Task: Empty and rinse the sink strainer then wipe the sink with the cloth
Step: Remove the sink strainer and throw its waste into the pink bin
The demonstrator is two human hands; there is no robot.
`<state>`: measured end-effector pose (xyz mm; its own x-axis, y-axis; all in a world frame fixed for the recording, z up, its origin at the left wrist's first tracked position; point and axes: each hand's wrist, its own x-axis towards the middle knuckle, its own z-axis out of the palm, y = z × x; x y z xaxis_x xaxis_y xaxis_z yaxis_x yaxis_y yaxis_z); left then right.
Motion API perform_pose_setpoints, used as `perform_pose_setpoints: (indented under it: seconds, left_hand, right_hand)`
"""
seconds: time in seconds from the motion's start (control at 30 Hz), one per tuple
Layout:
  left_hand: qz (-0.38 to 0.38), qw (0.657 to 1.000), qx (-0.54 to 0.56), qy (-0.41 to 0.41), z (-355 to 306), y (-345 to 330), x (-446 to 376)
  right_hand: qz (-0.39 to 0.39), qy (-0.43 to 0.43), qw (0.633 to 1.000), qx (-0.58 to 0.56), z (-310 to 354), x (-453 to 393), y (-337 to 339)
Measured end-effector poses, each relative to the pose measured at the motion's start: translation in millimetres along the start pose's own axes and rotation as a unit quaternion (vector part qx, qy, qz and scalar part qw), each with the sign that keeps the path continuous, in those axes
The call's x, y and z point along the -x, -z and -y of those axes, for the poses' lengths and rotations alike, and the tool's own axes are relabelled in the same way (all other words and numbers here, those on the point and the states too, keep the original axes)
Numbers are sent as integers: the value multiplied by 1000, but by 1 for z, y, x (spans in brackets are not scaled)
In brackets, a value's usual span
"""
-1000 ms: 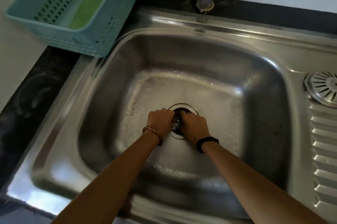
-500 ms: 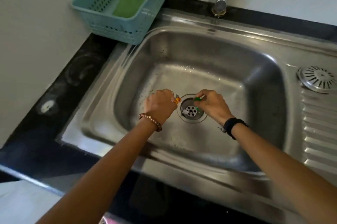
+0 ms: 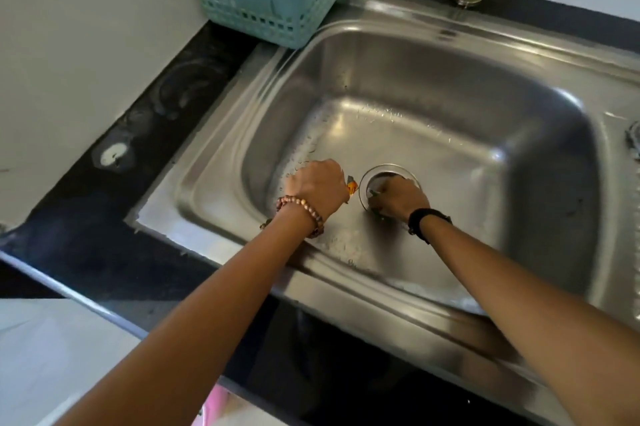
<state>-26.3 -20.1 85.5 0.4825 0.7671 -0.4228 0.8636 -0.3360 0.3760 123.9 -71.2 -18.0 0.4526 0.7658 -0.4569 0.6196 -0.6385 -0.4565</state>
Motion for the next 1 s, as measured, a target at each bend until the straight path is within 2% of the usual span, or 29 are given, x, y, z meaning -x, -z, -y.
perform_pose_setpoints:
  seconds: [0.13, 0.3, 0.47, 0.6, 0.73, 0.87, 1.0]
  left_hand:
    - [-13, 1000, 18, 7, -2, 9, 11]
    - [-67, 993, 92, -17, -4, 28, 63]
    - [-191, 962, 194, -14, 39, 37, 174]
    - [-256, 936, 240, 17, 103, 32, 272]
    - [-252, 932, 229, 126, 180, 4, 332]
    - [-227, 919, 208, 245, 262, -48, 354]
    - [-176, 870, 317, 333, 332, -114, 352]
  right_hand:
    - [-35, -2, 986, -164, 9, 25, 32]
    - [-16, 57, 940, -335, 51, 104, 69]
    - [14, 155, 899, -409, 115, 215, 57]
    - [109, 237, 891, -371, 155, 291, 11]
    - [244, 285, 870, -319, 182, 332, -68]
    - [291, 299, 886, -204, 200, 337, -166]
    - [307, 305, 900, -53, 195, 314, -275]
